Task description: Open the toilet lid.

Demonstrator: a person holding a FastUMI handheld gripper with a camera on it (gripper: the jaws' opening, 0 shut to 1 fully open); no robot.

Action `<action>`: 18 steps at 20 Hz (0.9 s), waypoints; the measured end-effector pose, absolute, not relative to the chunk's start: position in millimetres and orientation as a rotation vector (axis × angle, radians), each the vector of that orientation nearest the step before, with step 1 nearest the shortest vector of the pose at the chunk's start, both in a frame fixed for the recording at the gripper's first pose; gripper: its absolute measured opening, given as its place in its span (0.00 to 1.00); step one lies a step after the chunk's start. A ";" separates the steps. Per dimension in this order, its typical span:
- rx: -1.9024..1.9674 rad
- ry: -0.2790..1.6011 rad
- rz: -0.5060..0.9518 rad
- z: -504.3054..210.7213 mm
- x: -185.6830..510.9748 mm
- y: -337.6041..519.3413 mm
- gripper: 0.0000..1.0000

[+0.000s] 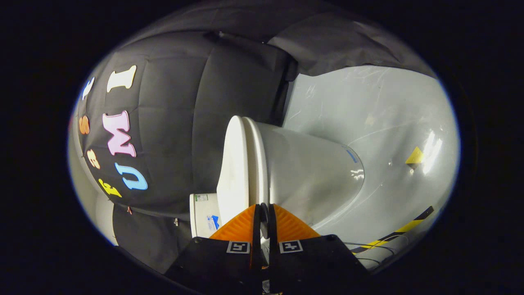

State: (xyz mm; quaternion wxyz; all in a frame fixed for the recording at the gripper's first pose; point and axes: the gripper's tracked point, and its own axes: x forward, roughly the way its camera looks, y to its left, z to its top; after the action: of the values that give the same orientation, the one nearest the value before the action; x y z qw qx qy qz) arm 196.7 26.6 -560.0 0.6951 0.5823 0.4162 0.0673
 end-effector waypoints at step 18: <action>1.026 0.878 0.066 -427.0 207.3 56.9 0.07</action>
State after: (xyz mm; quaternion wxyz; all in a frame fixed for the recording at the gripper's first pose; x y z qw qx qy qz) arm 207.3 56.9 -427.0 0.7801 0.4747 0.4064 0.0306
